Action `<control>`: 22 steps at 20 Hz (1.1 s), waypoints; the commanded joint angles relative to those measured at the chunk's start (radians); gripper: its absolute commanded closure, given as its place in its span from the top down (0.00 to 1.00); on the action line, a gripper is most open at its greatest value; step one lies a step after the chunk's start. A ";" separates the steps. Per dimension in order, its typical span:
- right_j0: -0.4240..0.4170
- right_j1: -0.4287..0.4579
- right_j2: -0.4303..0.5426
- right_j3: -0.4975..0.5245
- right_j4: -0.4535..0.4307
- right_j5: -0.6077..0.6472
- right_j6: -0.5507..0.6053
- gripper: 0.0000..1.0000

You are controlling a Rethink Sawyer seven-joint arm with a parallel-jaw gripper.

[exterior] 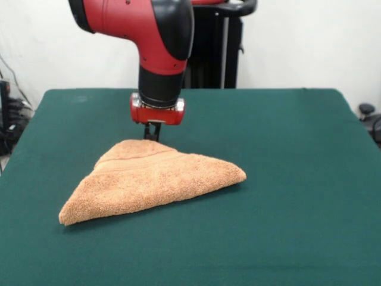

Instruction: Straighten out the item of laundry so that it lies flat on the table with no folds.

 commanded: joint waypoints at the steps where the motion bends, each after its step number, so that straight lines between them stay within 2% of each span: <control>1: 0.051 0.142 0.145 -0.234 0.025 -0.094 0.105 0.00; 22: 0.064 -0.021 0.177 -0.204 0.071 0.138 0.118 0.00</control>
